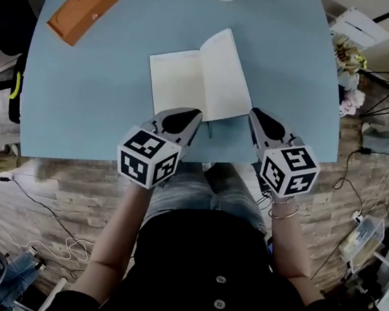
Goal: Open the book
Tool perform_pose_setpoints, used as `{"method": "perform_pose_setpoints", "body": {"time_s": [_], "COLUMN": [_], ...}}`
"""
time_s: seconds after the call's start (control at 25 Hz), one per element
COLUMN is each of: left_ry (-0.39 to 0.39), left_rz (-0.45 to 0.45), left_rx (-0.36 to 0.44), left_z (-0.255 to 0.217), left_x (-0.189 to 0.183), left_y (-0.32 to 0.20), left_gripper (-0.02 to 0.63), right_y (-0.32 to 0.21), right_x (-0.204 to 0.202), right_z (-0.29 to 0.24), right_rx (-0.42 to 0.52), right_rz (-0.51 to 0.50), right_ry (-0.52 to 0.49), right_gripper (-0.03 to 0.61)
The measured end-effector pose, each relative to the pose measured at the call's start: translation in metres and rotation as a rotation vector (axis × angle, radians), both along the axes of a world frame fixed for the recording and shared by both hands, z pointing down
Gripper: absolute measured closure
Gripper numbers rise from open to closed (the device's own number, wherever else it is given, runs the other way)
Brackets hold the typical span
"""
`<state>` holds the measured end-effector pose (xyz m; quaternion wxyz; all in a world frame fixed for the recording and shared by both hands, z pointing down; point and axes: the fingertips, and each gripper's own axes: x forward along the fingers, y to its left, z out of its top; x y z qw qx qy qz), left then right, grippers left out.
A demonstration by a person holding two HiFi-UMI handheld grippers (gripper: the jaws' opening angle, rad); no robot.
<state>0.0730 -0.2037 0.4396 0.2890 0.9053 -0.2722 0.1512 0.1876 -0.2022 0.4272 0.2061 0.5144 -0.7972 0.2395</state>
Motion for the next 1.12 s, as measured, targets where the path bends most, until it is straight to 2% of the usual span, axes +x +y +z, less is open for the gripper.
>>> {"method": "perform_pose_setpoints", "body": {"time_s": [0.72,1.12], "left_ry": [-0.052,-0.065], "left_rz": [-0.060,-0.072], "left_rx": [-0.043,-0.053], "left_z": [0.023,0.028], "left_x": [0.026,0.033], "left_y": [-0.003,-0.002], "left_gripper": [0.601,0.601], "right_y": [-0.001,0.003], "right_x": [0.041,0.046], "right_z": [0.056,0.088], "right_rx": [-0.133,-0.224], "right_rz": [0.003,-0.042], "right_ry": [-0.027,0.027], "right_gripper": [0.569,0.569]}}
